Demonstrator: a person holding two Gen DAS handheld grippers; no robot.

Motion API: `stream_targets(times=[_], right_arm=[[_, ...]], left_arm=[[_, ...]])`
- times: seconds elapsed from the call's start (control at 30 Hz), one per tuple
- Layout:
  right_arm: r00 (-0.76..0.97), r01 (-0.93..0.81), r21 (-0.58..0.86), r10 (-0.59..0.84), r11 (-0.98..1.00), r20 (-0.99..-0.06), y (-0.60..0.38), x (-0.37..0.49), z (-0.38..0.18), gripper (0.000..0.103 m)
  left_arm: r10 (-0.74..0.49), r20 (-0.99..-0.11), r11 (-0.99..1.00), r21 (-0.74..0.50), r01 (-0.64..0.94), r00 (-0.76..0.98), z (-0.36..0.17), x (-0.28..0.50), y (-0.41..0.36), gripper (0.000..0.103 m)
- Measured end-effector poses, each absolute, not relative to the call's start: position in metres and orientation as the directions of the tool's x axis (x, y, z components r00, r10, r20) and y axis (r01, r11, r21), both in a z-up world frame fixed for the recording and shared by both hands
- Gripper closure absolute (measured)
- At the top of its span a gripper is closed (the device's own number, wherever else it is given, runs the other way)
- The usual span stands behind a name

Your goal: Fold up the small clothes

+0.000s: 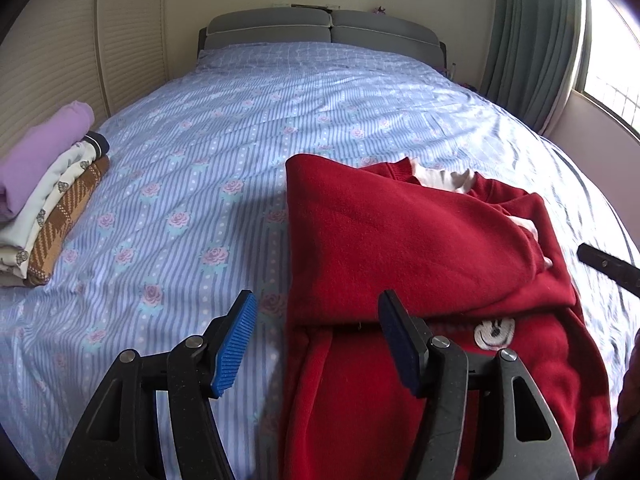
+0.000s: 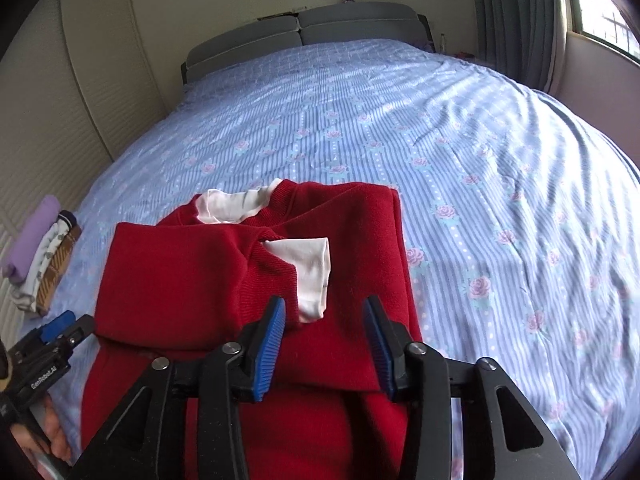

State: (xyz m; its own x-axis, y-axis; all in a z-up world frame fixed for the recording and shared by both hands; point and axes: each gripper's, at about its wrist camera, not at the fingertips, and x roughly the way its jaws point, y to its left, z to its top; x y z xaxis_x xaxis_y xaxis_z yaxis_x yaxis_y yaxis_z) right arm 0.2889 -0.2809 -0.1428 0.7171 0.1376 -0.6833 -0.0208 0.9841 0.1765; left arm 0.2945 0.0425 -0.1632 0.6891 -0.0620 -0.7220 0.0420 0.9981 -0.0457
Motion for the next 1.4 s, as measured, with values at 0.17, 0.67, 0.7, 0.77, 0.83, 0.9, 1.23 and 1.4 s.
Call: stream_targets(times=[0.17,0.67,0.7,0.77,0.83,0.9,1.23,1.4], right_arm=[[0.759,-0.023,0.118,0.094,0.993,-0.644,-0.281,0.24,-0.121,0.046],[0.78,0.043,0.044,-0.006,0.998,-0.626,-0.291,0.122,-0.129,0.045],[0.77,0.052,0.059,-0.002,0.997,-0.639,-0.294,0.119,-0.133,0.045],[0.749,0.067,0.089,0.009,0.994,-0.663,-0.299,0.111,-0.141,0.045],[0.729,0.084,0.107,0.012,0.991,-0.685,-0.302,0.106,-0.151,0.045],[0.707,0.092,0.125,0.023,0.988,-0.707,-0.305,0.102,-0.159,0.045],[0.625,0.118,0.135,0.032,0.984,-0.78,-0.307,0.096,-0.186,0.045],[0.608,0.118,0.166,0.061,0.979,-0.792,-0.308,0.093,-0.193,0.045]], left_arm=[[-0.07,-0.723,0.998,-0.046,0.054,0.688,-0.155,0.254,0.051,0.041],[-0.055,-0.724,0.998,-0.059,0.018,0.688,-0.165,0.146,0.061,0.041],[-0.051,-0.724,0.998,-0.055,0.016,0.688,-0.166,0.142,0.06,0.041],[-0.041,-0.728,0.999,-0.046,0.011,0.684,-0.171,0.135,0.058,0.041],[-0.041,-0.735,0.999,-0.048,0.009,0.677,-0.176,0.129,0.056,0.041],[-0.043,-0.744,0.999,-0.052,0.007,0.667,-0.182,0.124,0.056,0.041],[-0.043,-0.786,0.998,-0.065,-0.013,0.617,-0.206,0.118,0.059,0.042],[-0.054,-0.792,0.997,-0.076,-0.01,0.608,-0.209,0.118,0.058,0.049]])
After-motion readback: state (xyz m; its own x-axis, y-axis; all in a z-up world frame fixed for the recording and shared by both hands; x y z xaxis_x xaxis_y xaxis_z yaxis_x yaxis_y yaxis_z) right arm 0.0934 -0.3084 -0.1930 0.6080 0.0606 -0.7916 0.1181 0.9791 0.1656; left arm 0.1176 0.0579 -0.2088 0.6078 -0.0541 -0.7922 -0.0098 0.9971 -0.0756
